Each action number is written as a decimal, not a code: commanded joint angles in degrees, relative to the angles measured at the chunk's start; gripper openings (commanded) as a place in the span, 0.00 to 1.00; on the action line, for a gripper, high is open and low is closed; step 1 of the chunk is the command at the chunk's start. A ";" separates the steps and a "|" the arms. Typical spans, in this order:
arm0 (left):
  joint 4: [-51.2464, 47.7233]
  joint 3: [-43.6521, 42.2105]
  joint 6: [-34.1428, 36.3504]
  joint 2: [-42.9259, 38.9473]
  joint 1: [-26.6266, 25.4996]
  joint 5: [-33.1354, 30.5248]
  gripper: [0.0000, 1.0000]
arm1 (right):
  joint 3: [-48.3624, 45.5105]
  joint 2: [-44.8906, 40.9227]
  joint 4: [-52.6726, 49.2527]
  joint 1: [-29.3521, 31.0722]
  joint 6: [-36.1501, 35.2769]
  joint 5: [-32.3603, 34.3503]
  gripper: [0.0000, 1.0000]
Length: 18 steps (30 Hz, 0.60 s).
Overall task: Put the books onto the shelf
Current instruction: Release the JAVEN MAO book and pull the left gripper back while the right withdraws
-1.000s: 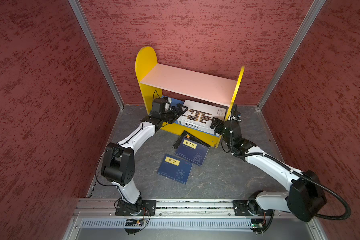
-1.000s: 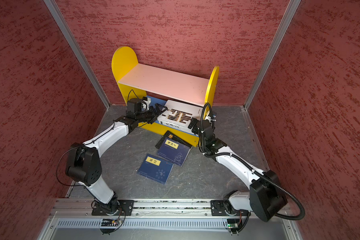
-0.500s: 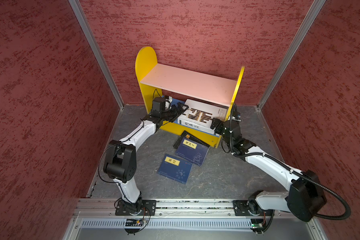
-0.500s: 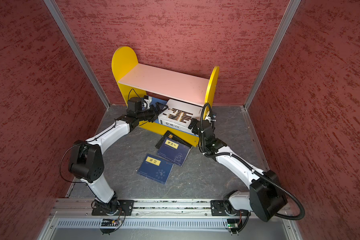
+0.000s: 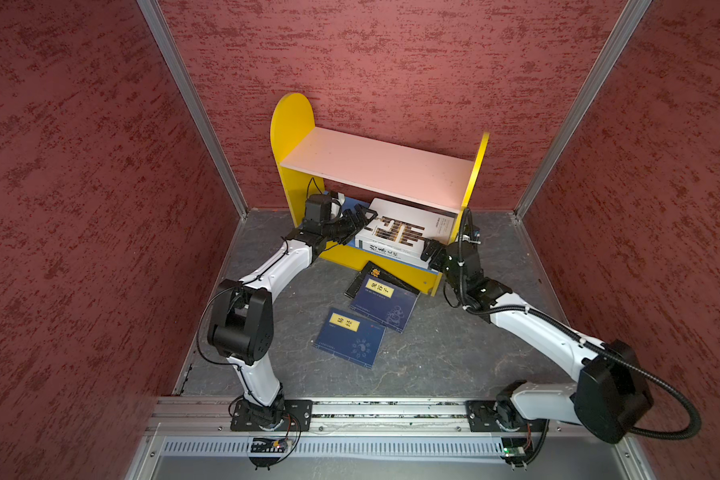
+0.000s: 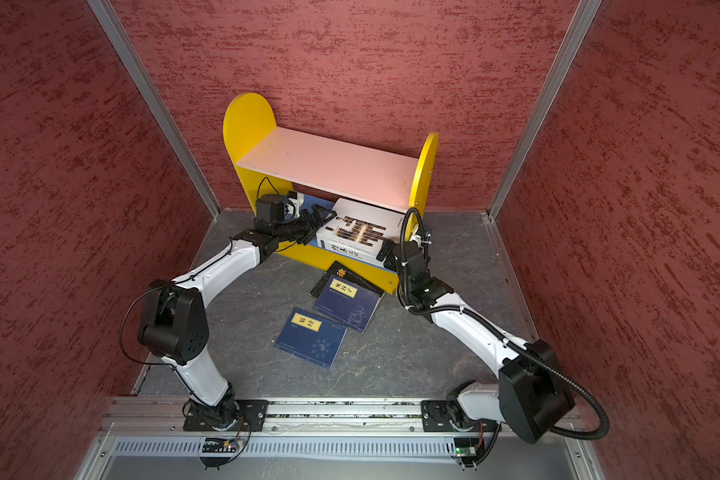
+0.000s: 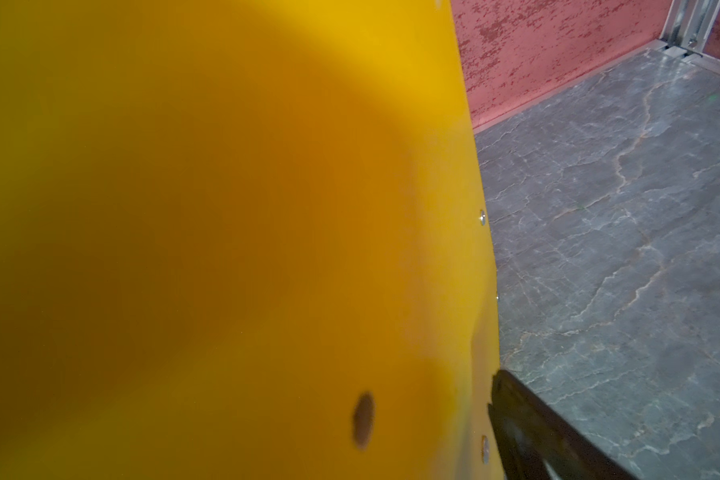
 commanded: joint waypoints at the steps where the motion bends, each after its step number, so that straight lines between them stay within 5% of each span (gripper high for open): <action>1: -3.26 -0.45 1.17 -2.07 0.50 -1.07 0.99 | -0.09 0.18 -0.53 0.60 -2.06 -4.02 0.99; 18: -4.97 -9.26 2.03 -10.27 4.75 -3.93 0.99 | 0.26 -5.87 -3.13 0.59 -3.20 -3.24 0.99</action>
